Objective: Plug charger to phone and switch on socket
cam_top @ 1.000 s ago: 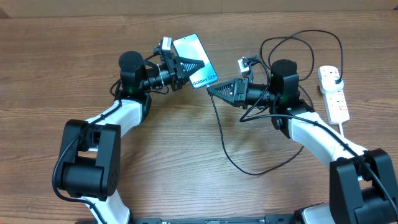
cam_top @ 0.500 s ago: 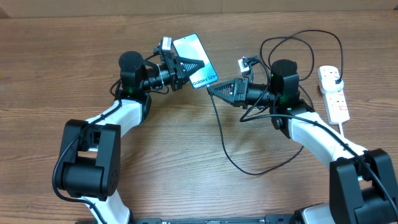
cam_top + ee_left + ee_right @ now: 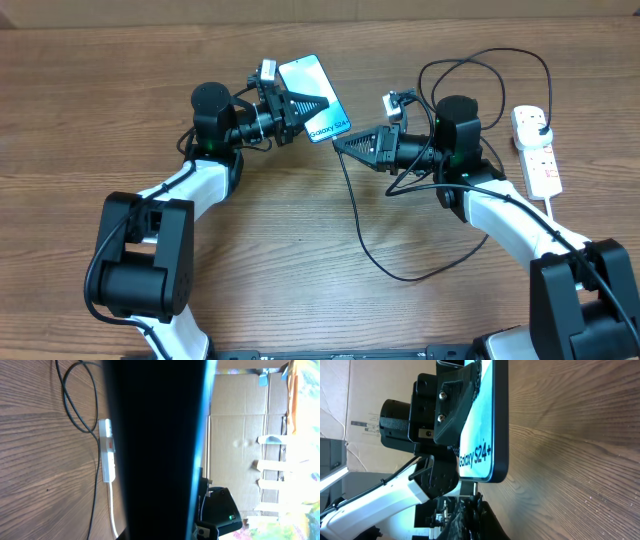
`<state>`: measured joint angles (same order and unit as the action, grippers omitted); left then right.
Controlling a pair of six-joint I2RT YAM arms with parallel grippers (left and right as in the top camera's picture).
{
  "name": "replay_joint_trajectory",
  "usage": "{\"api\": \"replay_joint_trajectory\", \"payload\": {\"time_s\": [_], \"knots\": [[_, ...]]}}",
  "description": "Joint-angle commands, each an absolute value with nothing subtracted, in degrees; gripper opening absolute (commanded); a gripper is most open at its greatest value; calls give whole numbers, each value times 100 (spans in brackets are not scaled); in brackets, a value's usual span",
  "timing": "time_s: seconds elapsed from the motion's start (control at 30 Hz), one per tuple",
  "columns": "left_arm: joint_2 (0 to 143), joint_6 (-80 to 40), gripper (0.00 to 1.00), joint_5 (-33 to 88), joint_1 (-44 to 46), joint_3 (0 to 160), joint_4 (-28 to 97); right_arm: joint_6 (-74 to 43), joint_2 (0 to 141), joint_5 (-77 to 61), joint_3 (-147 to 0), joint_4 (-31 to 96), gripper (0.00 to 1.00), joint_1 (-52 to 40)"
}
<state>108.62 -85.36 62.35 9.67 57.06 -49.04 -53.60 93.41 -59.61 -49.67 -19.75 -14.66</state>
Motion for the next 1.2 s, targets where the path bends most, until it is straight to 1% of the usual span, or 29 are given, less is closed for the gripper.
{"api": "replay_joint_trajectory", "payload": {"time_s": [0.0,0.7,1.17], "knots": [[10715,-8399,4,6372,985,5817,-4978,-5365,9362,-6023,-4976,-2032,4,-1441],[10715,-8425,5,6364,1055,5817,-4978,-5360,9362,-6005,-4978,-2003,4,-1441],[10715,-8420,4,6810,1055,5817,-5002,-5382,9362,-5745,-4976,-1959,4,-1439]]}}
